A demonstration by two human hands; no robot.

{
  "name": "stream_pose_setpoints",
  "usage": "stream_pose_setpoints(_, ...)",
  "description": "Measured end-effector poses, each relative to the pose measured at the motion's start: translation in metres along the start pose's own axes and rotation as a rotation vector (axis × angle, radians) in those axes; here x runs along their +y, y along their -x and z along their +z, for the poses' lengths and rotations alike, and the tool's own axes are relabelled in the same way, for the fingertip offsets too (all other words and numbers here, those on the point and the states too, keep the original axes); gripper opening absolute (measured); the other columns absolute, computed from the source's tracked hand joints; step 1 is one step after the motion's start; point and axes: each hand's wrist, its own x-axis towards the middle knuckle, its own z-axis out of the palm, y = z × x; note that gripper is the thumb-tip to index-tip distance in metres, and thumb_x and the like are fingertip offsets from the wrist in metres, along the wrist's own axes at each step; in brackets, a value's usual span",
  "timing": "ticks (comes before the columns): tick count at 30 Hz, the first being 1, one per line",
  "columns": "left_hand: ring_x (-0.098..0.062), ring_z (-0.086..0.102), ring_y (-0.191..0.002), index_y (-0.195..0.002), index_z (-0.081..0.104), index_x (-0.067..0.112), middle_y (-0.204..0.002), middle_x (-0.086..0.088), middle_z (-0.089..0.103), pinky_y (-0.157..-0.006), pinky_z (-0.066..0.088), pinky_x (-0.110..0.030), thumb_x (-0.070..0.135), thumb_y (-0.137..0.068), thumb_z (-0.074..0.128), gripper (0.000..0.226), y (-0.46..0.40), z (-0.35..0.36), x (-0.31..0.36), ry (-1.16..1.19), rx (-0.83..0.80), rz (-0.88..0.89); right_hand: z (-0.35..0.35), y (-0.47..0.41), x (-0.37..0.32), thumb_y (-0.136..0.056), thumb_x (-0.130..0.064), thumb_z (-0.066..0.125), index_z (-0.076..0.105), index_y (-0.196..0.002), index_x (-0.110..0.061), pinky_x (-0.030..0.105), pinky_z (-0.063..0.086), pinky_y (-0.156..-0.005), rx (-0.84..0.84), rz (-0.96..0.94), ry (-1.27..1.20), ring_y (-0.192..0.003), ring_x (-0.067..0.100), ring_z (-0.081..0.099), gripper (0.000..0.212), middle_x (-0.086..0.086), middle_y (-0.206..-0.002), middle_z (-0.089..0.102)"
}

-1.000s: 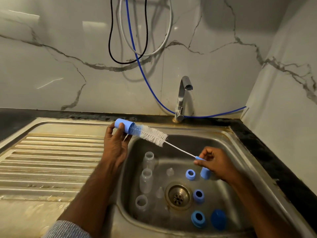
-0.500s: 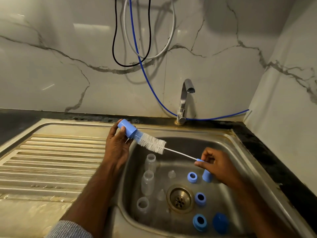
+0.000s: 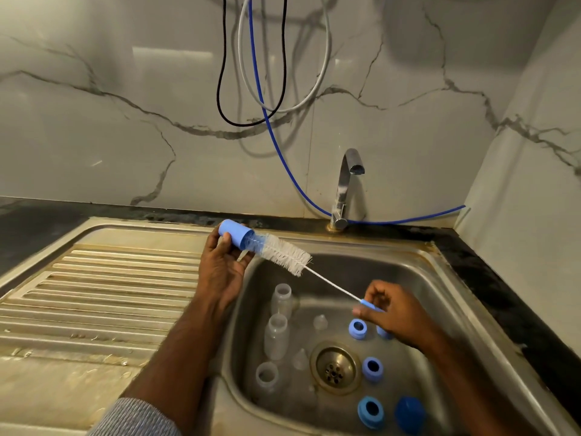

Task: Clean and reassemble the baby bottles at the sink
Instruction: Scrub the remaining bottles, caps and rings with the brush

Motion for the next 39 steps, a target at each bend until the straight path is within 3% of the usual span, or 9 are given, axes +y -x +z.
stream_pose_setpoints(5, -0.028, 0.073, -0.098, -0.134, 0.056, 0.014, -0.126, -0.017, 0.063, -0.068, 0.063, -0.038, 0.006, -0.102, 0.052, 0.034, -0.001, -0.001, -0.004, -0.05, 0.019, 0.007, -0.008, -0.007, 0.002, -0.088, -0.038, 0.074, 0.066, -0.071, -0.027, 0.031, 0.047, -0.063, 0.307, -0.01, 0.296, -0.061, 0.008, 0.057, 0.022, -0.009, -0.062, 0.06)
stream_pose_setpoints(7, -0.03, 0.07, -0.103, -0.138, 0.053, 0.013, -0.127, -0.016, 0.061, -0.075, 0.064, -0.04, 0.009, -0.103, 0.05, 0.036, -0.002, -0.001, -0.005, -0.082, 0.003, 0.006, -0.009, -0.005, 0.003, -0.096, -0.043, 0.062, 0.065, -0.068, -0.028, 0.03, 0.045, -0.061, 0.142, 0.02, 0.301, -0.057, 0.006, 0.055, 0.031, -0.009, -0.059, 0.059)
stream_pose_setpoints(10, -0.028, 0.064, -0.108, -0.137, 0.05, 0.012, -0.13, -0.017, 0.056, -0.085, 0.06, -0.038, 0.011, -0.104, 0.047, 0.033, -0.002, -0.001, -0.004, -0.059, -0.024, -0.017, -0.001, 0.001, 0.003, -0.102, -0.038, 0.053, 0.066, -0.058, -0.024, 0.026, 0.041, -0.06, -0.129, 0.087, 0.057, -0.048, 0.001, 0.048, 0.048, -0.008, -0.05, 0.055)
stream_pose_setpoints(16, -0.032, 0.064, -0.114, -0.136, 0.054, 0.008, -0.132, -0.02, 0.057, -0.089, 0.059, -0.039, 0.004, -0.1, 0.054, 0.037, -0.002, -0.003, -0.004, -0.138, 0.066, 0.087, -0.018, -0.005, 0.011, -0.091, -0.04, 0.069, 0.071, -0.061, -0.025, 0.032, 0.048, -0.061, 0.124, 0.018, 0.1, -0.051, 0.011, 0.056, 0.034, -0.004, -0.052, 0.061)
stream_pose_setpoints(20, -0.029, 0.066, -0.111, -0.133, 0.056, 0.009, -0.126, -0.015, 0.061, -0.083, 0.062, -0.034, 0.003, -0.098, 0.057, 0.035, -0.002, -0.003, -0.004, -0.152, 0.073, 0.094, -0.014, -0.005, 0.007, -0.09, -0.038, 0.073, 0.066, -0.059, -0.037, 0.034, 0.046, -0.058, 0.128, -0.045, 0.12, -0.05, 0.004, 0.047, 0.031, -0.008, -0.05, 0.053)
stream_pose_setpoints(26, -0.024, 0.07, -0.103, -0.12, 0.062, 0.016, -0.117, -0.012, 0.067, -0.083, 0.062, -0.033, 0.005, -0.096, 0.062, 0.026, -0.003, -0.005, -0.004, -0.177, 0.101, 0.142, -0.023, -0.003, 0.008, -0.087, -0.036, 0.076, 0.068, -0.062, -0.03, 0.041, 0.051, -0.062, 0.142, -0.035, 0.088, -0.053, 0.005, 0.05, 0.027, -0.005, -0.053, 0.056)
stream_pose_setpoints(30, -0.022, 0.071, -0.1, -0.121, 0.062, 0.015, -0.115, -0.01, 0.068, -0.084, 0.062, -0.033, 0.004, -0.095, 0.063, 0.029, 0.0, -0.005, -0.011, -0.208, 0.071, 0.136, -0.017, -0.002, 0.0, -0.088, -0.033, 0.075, 0.07, -0.066, -0.037, 0.035, 0.049, -0.06, 0.13, -0.067, 0.095, -0.052, 0.004, 0.051, 0.022, -0.007, -0.054, 0.059)
stream_pose_setpoints(35, -0.021, 0.072, -0.098, -0.114, 0.064, 0.018, -0.111, -0.009, 0.069, -0.078, 0.062, -0.03, 0.004, -0.092, 0.067, 0.026, -0.004, -0.007, -0.004, -0.163, 0.154, 0.188, -0.026, 0.001, 0.003, -0.084, -0.035, 0.078, 0.073, -0.068, -0.033, 0.038, 0.052, -0.062, 0.148, -0.022, 0.065, -0.053, 0.009, 0.057, 0.017, 0.0, -0.057, 0.064)
stream_pose_setpoints(39, -0.023, 0.073, -0.101, -0.116, 0.066, 0.017, -0.111, -0.009, 0.072, -0.085, 0.061, -0.036, 0.006, -0.09, 0.071, 0.029, -0.003, -0.008, -0.012, -0.249, 0.108, 0.189, -0.017, -0.001, -0.004, -0.086, -0.033, 0.076, 0.073, -0.068, -0.034, 0.035, 0.049, -0.059, 0.129, -0.035, 0.077, -0.051, 0.005, 0.052, 0.019, -0.001, -0.054, 0.061)
